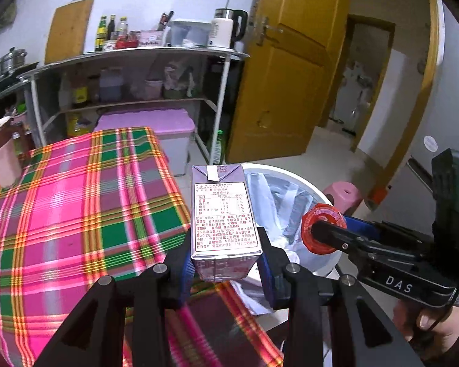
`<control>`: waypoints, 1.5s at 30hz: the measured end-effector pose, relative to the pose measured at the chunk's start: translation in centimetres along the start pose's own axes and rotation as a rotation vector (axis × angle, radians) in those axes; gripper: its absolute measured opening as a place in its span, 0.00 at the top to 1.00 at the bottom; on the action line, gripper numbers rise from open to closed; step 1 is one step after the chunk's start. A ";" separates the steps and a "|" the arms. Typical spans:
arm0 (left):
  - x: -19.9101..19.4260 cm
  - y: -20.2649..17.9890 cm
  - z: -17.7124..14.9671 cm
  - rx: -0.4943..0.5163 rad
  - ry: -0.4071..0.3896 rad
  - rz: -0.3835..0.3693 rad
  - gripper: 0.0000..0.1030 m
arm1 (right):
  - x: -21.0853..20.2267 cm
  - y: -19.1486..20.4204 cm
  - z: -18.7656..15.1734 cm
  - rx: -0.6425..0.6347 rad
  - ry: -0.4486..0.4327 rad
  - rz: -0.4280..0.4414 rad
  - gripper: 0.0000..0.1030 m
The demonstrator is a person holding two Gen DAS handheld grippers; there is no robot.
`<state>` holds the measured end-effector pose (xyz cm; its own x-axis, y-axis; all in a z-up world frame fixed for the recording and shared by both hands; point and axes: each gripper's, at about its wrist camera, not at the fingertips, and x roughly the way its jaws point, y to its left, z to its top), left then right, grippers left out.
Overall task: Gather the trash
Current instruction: 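Carry the carton and clear cup over the white bin with both tools, then open both tools to drop the carton and cup into the bin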
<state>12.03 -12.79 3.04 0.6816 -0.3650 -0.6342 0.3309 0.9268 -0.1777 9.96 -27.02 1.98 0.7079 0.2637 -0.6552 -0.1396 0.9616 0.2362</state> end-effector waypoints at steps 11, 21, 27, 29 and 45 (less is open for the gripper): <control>3.6 -2.0 0.4 0.033 0.050 -0.044 0.64 | 1.3 -3.0 -0.2 0.042 0.029 -0.031 0.59; 7.8 -2.3 0.8 0.038 0.128 -0.077 0.64 | 3.9 -4.7 0.0 0.051 0.092 -0.064 0.59; 9.7 -2.1 0.8 0.039 0.163 -0.083 0.64 | 5.5 -5.4 -0.2 0.054 0.129 -0.081 0.59; 10.1 -2.2 0.8 0.036 0.172 -0.092 0.64 | 5.9 -5.6 -0.2 0.056 0.139 -0.082 0.59; 10.4 -2.7 1.1 0.050 0.163 -0.081 0.64 | 5.7 -5.6 -0.1 0.060 0.125 -0.084 0.48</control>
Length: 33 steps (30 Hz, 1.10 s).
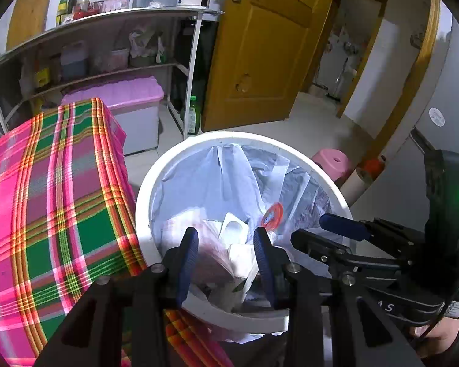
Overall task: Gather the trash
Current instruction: 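Open both tools to drop the carton and cup into the bin, then pull both open tools back from the bin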
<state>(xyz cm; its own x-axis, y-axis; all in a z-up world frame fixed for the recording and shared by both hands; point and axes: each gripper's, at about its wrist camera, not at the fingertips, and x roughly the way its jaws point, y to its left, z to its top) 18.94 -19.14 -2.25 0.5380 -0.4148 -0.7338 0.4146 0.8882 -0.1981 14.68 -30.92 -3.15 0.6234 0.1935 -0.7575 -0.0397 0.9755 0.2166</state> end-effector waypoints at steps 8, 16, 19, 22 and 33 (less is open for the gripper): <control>-2.4 -0.4 -0.5 0.000 -0.039 0.019 0.63 | -2.3 0.3 -0.6 0.001 -0.034 -0.002 0.48; -5.9 -1.0 -1.7 0.008 -0.092 0.045 0.63 | -5.4 1.6 -1.5 -0.019 -0.080 0.002 0.48; -7.1 -1.2 -2.2 0.010 -0.111 0.063 0.63 | -6.2 2.3 -1.8 -0.030 -0.089 0.006 0.48; -8.5 -1.2 -2.9 0.007 -0.133 0.080 0.63 | -7.1 3.2 -2.4 -0.044 -0.097 0.009 0.48; -12.9 -0.9 -5.2 -0.008 -0.187 0.109 0.63 | -9.8 5.3 -4.1 -0.078 -0.126 0.007 0.48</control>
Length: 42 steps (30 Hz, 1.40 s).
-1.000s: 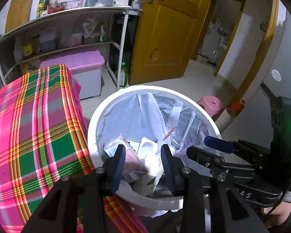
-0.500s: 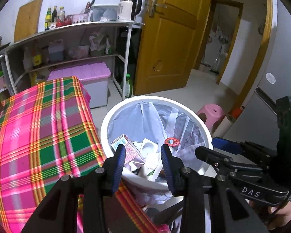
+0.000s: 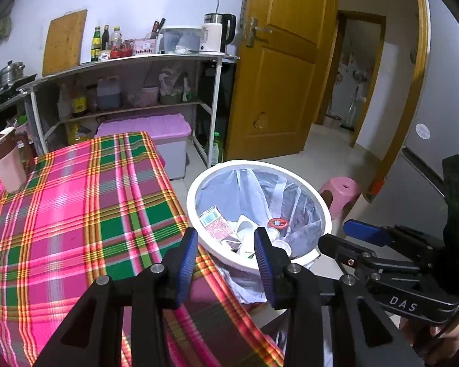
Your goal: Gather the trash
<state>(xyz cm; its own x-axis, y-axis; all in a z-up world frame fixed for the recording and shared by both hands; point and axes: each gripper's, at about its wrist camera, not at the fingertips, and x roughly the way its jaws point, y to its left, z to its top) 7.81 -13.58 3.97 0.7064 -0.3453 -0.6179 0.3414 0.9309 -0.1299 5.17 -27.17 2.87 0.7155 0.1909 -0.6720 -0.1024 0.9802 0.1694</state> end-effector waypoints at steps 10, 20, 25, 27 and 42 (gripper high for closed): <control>-2.7 0.7 -1.6 -0.008 -0.024 0.021 0.63 | -2.1 2.0 -1.3 -0.029 -0.018 -0.007 0.48; -4.9 0.8 -3.2 -0.005 -0.035 0.047 0.63 | -3.9 2.9 -2.7 -0.052 -0.042 -0.028 0.48; -5.6 0.7 -3.9 -0.003 -0.039 0.055 0.63 | -4.6 3.2 -3.1 -0.056 -0.051 -0.031 0.48; -5.7 0.7 -4.1 -0.002 -0.039 0.059 0.63 | -4.8 3.3 -3.3 -0.059 -0.057 -0.032 0.48; -5.5 0.2 -4.3 0.003 -0.033 0.052 0.63 | -5.0 3.1 -3.6 -0.052 -0.057 -0.036 0.48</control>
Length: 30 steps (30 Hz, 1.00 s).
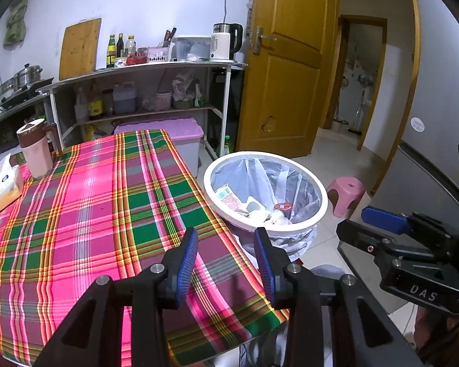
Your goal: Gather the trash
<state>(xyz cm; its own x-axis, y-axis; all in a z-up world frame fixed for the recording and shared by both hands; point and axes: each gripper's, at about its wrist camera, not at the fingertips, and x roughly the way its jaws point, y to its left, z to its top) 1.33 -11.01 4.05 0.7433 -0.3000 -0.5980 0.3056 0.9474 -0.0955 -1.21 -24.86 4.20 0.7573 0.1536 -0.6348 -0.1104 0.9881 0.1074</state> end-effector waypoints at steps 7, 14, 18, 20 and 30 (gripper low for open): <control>0.0 0.0 0.0 0.001 0.000 -0.002 0.63 | 0.1 -0.1 0.0 0.001 0.001 0.000 0.48; 0.1 -0.1 -0.1 0.001 0.000 -0.005 0.63 | 0.2 -0.1 0.0 0.001 0.002 0.000 0.48; 0.1 0.0 -0.1 0.000 0.002 -0.007 0.63 | 0.2 -0.1 0.0 0.001 0.003 0.001 0.48; 0.2 -0.1 -0.1 0.001 0.002 -0.006 0.63 | 0.2 -0.1 0.0 0.001 0.004 0.001 0.48; 0.3 -0.2 -0.1 -0.001 0.002 -0.008 0.63 | 0.2 -0.1 0.0 0.002 0.004 0.001 0.48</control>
<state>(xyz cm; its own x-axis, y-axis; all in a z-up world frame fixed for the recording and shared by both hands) 1.45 -11.24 3.77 0.7395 -0.3077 -0.5987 0.3112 0.9449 -0.1013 -1.05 -24.95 4.07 0.7543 0.1543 -0.6381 -0.1095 0.9879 0.1095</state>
